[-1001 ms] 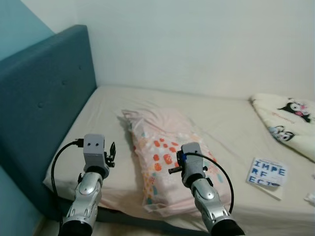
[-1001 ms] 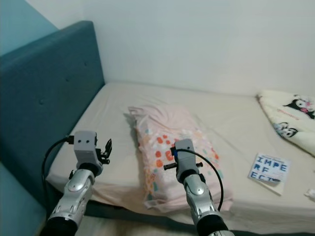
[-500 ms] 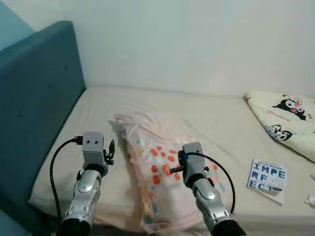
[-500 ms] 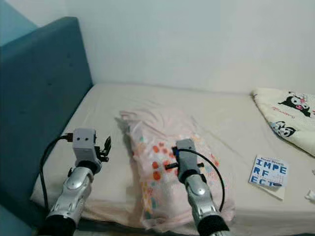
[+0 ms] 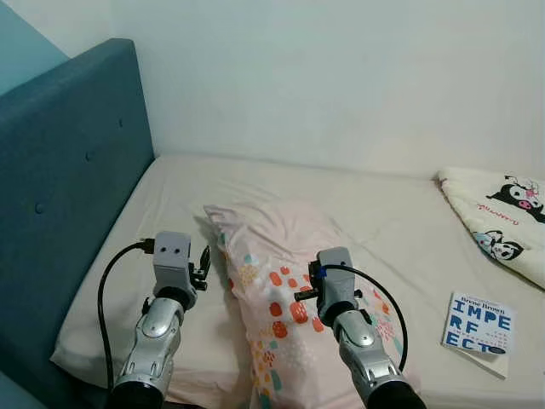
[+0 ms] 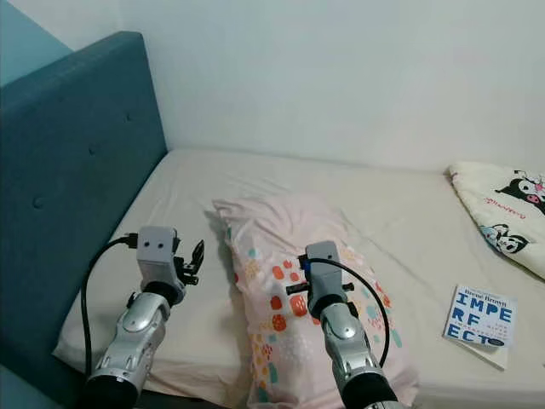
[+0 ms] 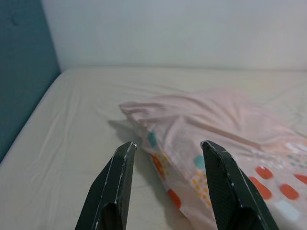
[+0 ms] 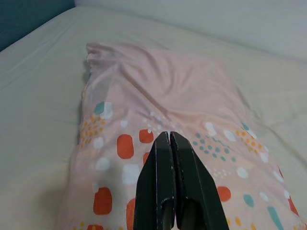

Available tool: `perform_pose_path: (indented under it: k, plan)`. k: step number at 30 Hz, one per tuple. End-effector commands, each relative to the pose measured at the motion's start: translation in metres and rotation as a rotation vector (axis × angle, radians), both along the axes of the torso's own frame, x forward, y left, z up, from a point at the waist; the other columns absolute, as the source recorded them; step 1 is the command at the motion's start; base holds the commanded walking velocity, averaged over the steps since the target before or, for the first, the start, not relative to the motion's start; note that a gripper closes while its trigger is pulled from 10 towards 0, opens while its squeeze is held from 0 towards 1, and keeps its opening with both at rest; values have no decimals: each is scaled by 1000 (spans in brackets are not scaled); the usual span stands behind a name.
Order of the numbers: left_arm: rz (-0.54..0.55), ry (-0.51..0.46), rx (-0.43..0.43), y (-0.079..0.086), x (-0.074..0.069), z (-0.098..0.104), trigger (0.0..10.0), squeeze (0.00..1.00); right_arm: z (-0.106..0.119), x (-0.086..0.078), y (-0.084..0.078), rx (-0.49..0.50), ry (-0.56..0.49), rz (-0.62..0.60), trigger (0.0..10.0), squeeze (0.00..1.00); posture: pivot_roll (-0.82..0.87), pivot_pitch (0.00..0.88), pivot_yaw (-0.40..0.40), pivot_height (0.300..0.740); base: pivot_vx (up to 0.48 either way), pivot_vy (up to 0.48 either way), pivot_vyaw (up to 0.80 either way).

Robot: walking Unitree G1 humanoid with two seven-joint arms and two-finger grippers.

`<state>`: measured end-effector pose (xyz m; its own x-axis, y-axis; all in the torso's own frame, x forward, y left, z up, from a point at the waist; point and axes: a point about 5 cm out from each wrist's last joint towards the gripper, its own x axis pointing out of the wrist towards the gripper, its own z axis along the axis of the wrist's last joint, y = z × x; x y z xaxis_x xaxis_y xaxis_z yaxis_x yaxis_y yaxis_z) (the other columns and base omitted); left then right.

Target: Clean up the room

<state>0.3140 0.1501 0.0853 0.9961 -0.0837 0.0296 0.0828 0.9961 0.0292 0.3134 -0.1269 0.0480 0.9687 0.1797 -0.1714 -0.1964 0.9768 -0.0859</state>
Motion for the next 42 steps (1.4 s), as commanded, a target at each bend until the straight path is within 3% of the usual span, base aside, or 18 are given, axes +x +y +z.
perform_pose_path:
  k: [1,14,42]
  plan:
    - [-25,40,34,0,-3,-9,10000,0,-4,-3,-4,15,15,-29,10000,0,28,0,-91,740,0,0,0]
    - [-3,94,21,7,-3,-15,10000,0,-3,-8,-19,63,-5,-161,10000,0,7,0,-51,710,0,0,0]
    - [6,115,-14,1,-10,-19,10000,0,6,-6,-28,49,-19,-181,10000,0,24,9,-59,618,0,0,0]
